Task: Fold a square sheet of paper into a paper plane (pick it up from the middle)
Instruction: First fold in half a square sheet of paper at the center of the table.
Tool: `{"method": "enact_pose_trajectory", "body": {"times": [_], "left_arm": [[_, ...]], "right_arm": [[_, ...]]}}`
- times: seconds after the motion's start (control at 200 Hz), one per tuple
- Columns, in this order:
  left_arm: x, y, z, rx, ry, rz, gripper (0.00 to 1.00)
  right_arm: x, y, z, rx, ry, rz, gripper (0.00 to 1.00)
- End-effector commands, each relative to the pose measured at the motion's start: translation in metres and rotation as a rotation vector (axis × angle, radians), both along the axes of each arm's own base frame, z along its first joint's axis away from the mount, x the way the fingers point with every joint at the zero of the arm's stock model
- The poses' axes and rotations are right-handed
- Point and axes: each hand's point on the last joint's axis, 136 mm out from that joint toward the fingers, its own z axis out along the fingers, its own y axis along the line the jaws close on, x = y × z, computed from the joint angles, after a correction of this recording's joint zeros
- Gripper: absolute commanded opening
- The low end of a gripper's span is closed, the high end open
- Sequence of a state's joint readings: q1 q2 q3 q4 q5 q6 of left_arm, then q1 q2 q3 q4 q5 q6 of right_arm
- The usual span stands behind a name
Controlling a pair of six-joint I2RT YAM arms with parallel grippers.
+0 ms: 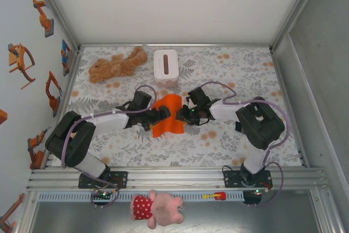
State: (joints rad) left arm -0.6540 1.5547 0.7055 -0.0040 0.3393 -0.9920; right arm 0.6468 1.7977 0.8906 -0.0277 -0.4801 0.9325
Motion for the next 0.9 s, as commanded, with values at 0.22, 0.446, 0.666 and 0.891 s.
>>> {"method": "enact_pose_trajectory", "body": {"times": [0.22, 0.446, 0.666, 0.891], "left_arm": [[-0.007, 0.001, -0.014, 0.094, 0.052, -0.074, 0.88], [-0.004, 0.005, -0.015, 0.135, 0.053, -0.074, 0.74], [-0.002, 0.013, -0.011, 0.179, 0.009, -0.083, 0.54], [0.008, 0.006, 0.024, 0.130, -0.109, -0.136, 0.35]], "right_arm": [[-0.013, -0.002, -0.026, -0.052, 0.080, -0.004, 0.30], [-0.007, -0.005, -0.013, -0.039, 0.029, -0.020, 0.29], [0.010, -0.013, 0.021, 0.024, -0.085, -0.069, 0.30], [0.035, -0.030, 0.059, 0.162, -0.201, -0.145, 0.35]]}}
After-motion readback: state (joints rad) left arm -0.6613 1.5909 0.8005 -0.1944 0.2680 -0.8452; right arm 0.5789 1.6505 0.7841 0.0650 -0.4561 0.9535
